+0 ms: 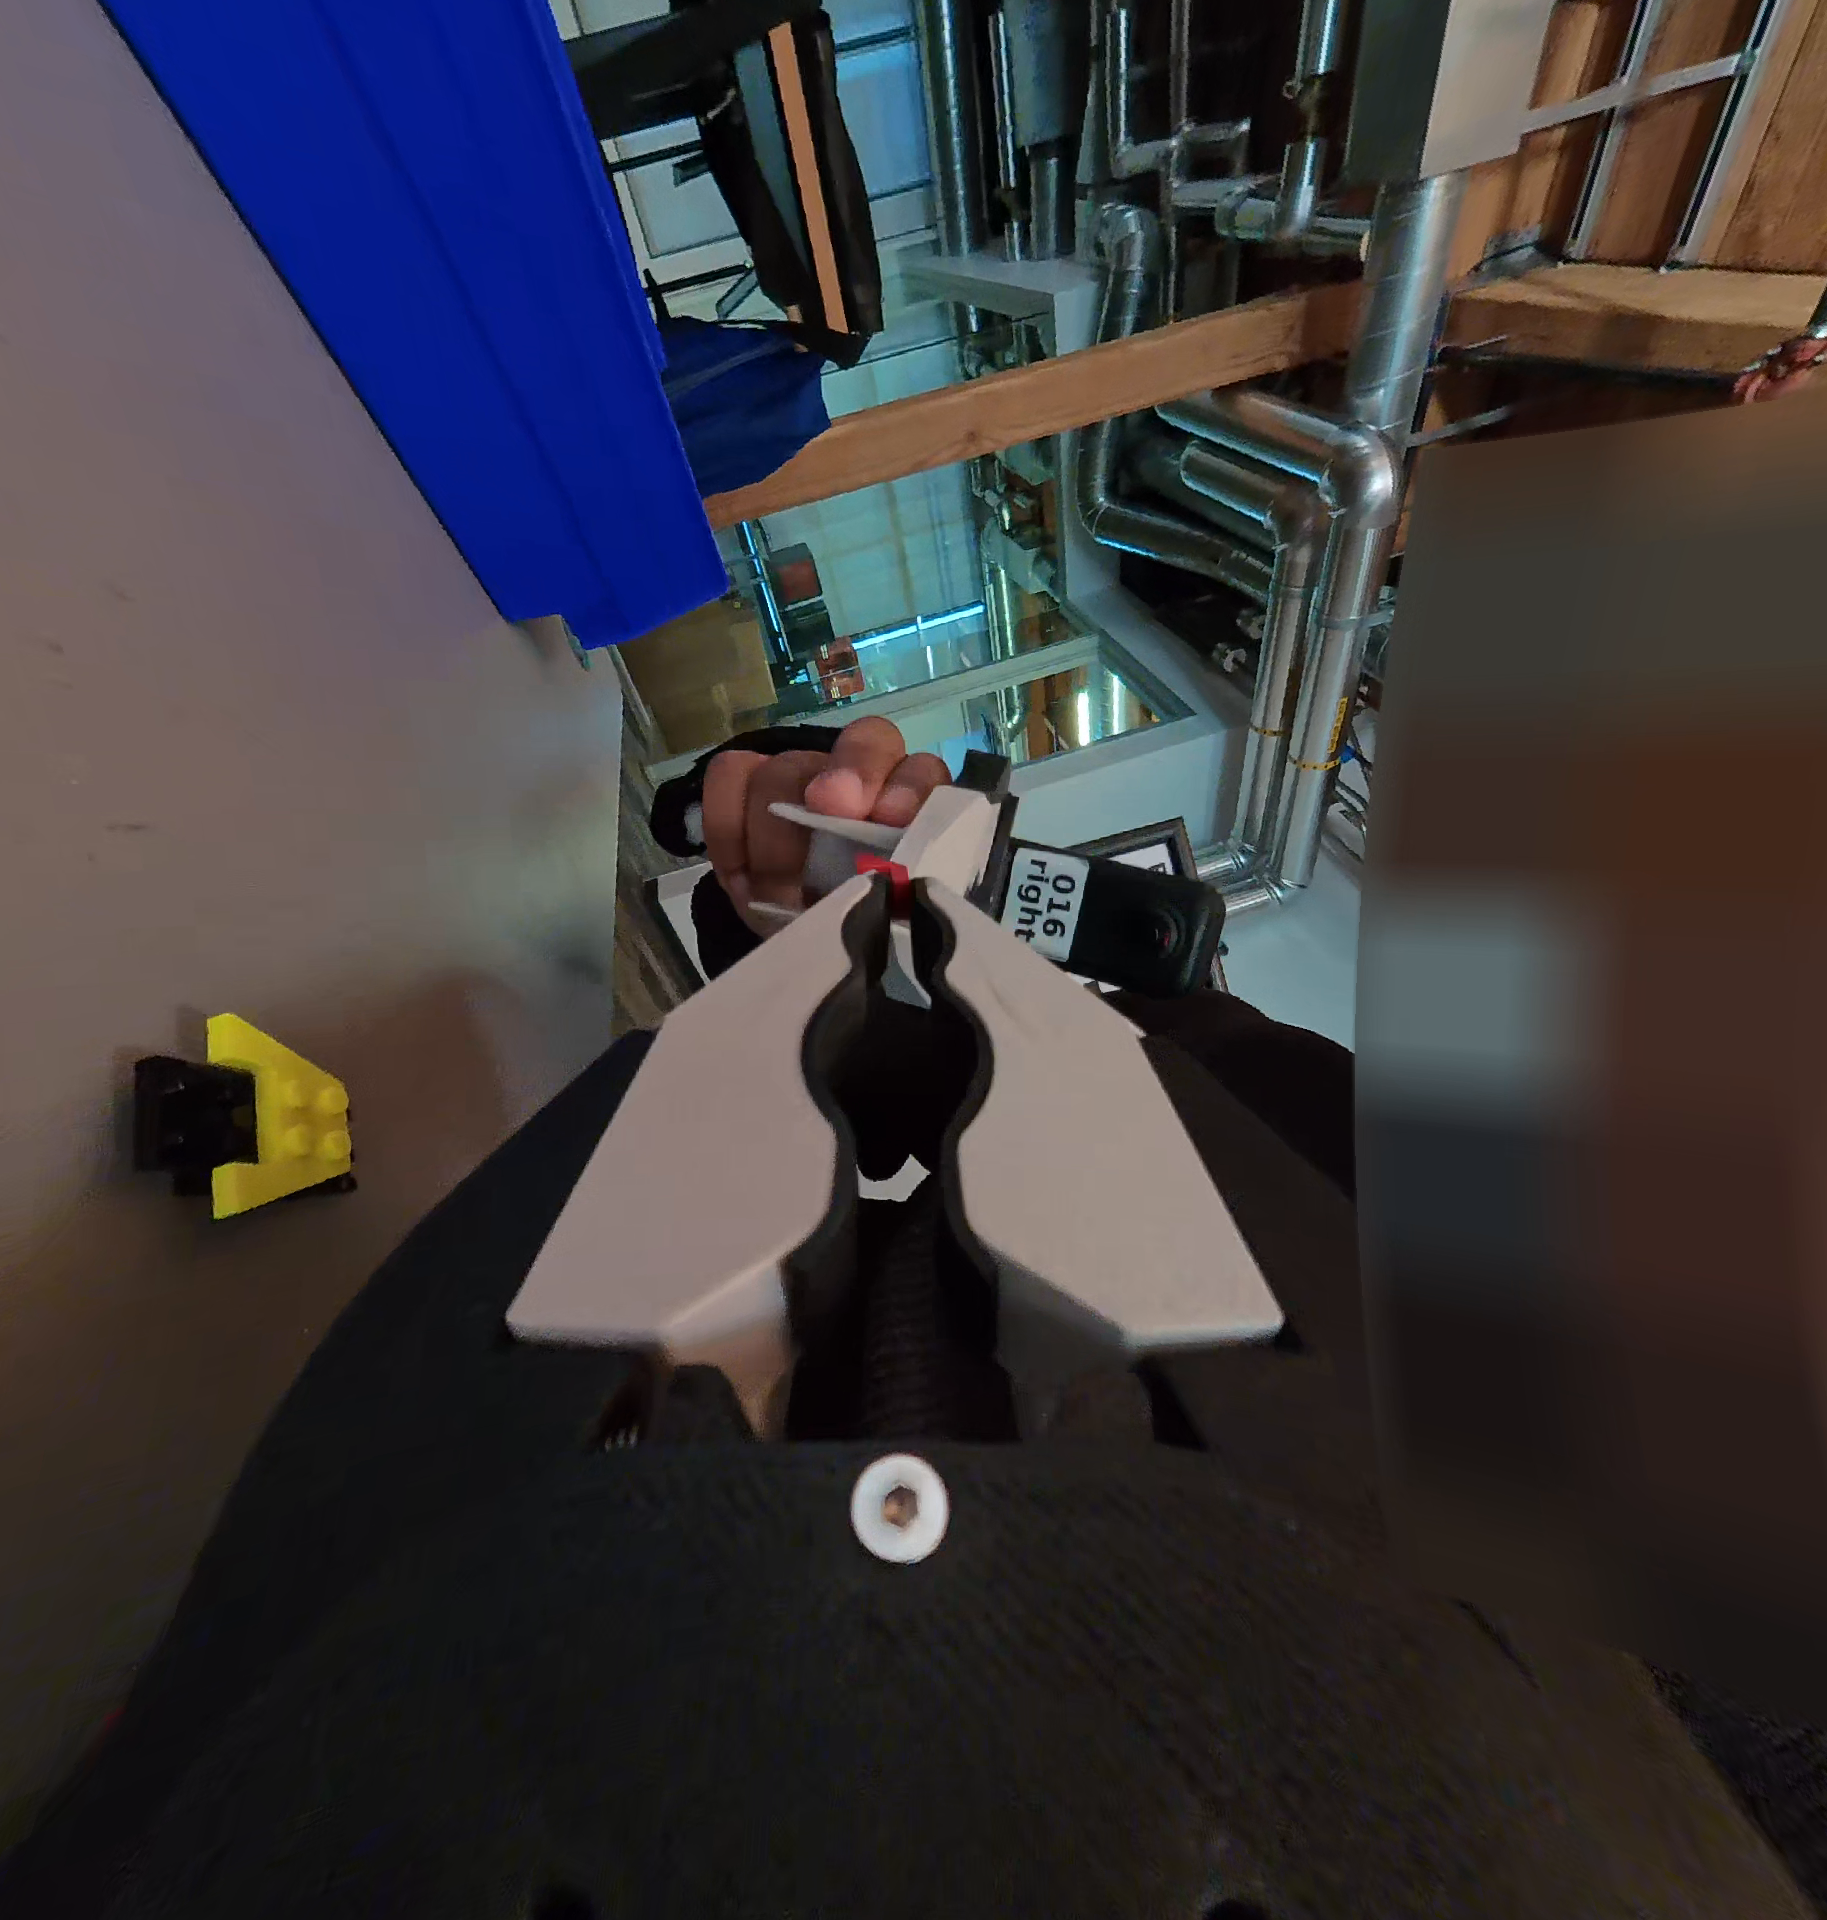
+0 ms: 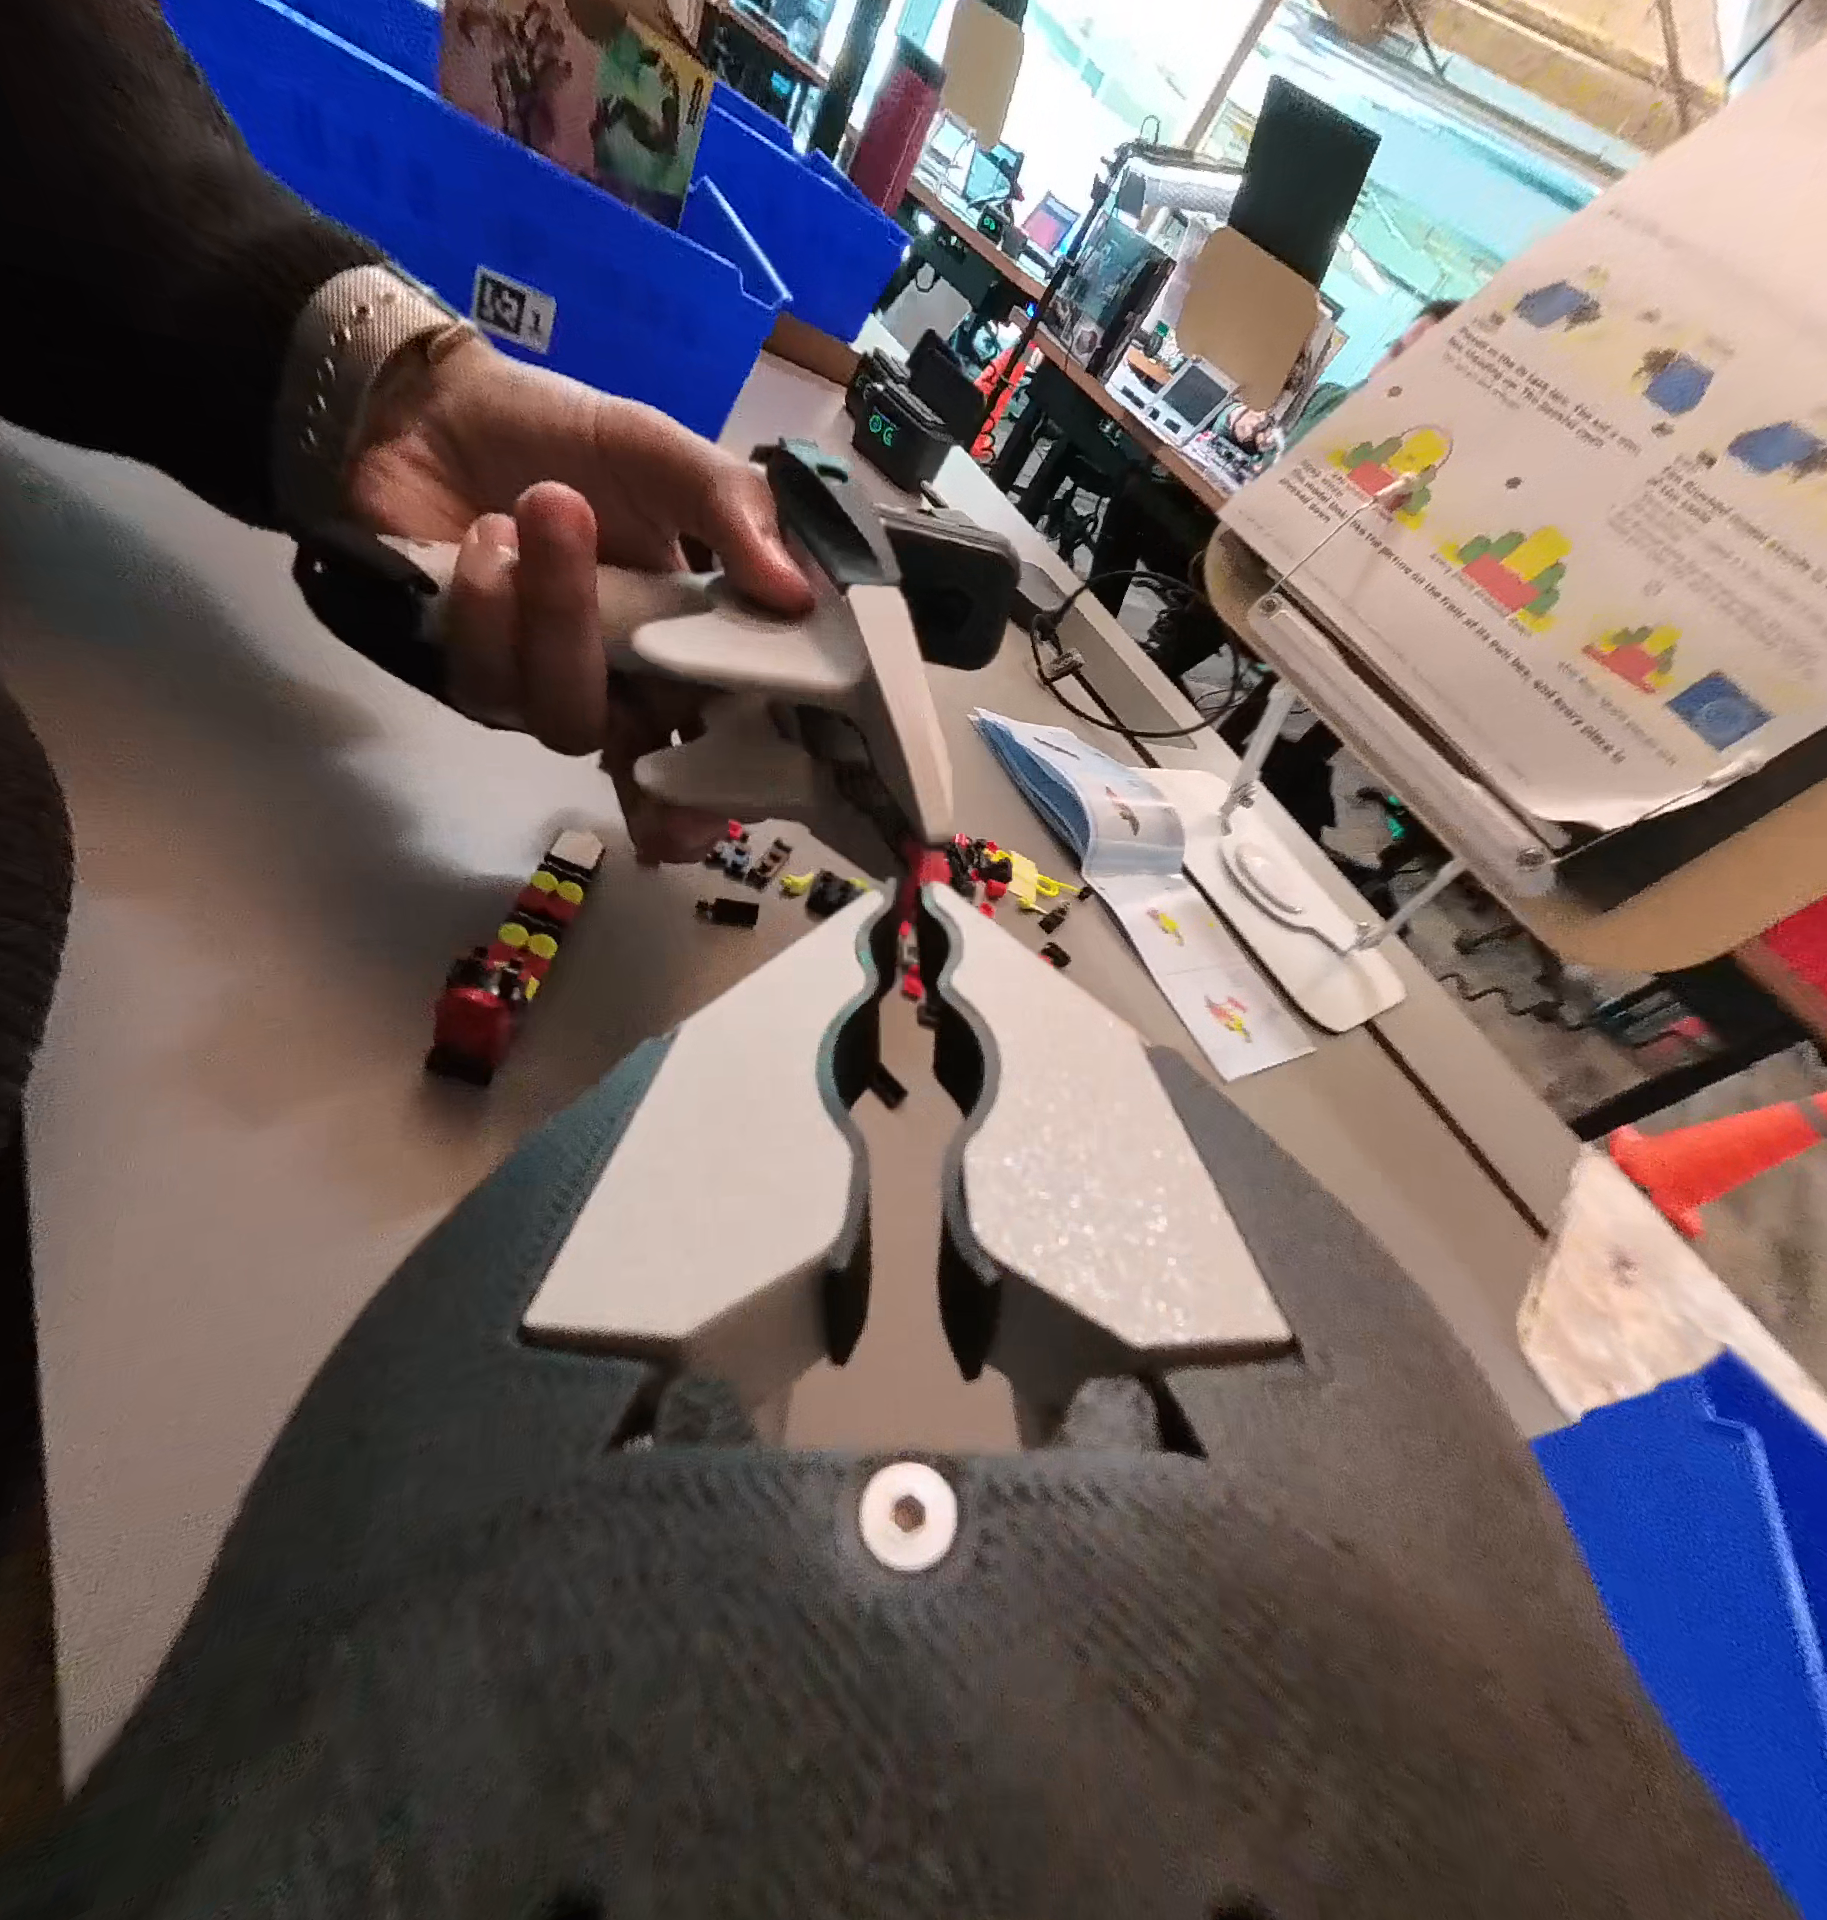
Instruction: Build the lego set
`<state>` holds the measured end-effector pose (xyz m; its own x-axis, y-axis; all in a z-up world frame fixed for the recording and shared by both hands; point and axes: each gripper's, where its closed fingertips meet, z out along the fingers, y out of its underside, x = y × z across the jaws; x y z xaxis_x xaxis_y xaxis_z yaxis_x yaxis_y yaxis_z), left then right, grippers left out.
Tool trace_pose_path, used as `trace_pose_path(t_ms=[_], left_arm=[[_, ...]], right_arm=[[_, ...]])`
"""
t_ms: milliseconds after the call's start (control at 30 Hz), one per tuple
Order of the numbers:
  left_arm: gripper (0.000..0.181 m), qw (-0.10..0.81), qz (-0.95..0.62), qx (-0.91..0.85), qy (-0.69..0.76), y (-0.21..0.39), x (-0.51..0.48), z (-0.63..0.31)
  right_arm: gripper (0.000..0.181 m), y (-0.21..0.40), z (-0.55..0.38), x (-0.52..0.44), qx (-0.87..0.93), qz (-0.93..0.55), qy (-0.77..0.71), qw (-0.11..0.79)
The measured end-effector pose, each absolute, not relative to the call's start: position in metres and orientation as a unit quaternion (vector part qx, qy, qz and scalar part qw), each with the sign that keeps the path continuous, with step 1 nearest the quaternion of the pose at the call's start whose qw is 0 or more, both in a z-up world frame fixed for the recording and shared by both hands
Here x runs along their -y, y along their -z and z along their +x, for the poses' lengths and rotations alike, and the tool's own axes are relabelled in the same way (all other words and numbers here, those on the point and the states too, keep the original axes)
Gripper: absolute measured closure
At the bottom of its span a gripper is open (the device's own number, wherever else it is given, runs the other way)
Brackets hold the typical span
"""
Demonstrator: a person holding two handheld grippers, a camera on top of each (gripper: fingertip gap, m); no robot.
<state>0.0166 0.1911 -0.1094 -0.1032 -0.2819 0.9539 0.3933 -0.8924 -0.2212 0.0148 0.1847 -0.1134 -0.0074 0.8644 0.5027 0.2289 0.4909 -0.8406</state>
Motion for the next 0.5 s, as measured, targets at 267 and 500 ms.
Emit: trace_pose_path(t_ms=[267,500], left_arm=[[0.181,0.245,-0.668,0.024,0.702,0.12,-0.193,0.015],[0.181,0.242,-0.714,-0.017,0.656,0.134,-0.188,0.018]], right_arm=[[0.181,0.115,0.014,-0.186,0.644,-0.435,-0.293,0.557],[0.161,0.131,0.011,-0.188,0.642,-0.488,-0.313,0.503]])
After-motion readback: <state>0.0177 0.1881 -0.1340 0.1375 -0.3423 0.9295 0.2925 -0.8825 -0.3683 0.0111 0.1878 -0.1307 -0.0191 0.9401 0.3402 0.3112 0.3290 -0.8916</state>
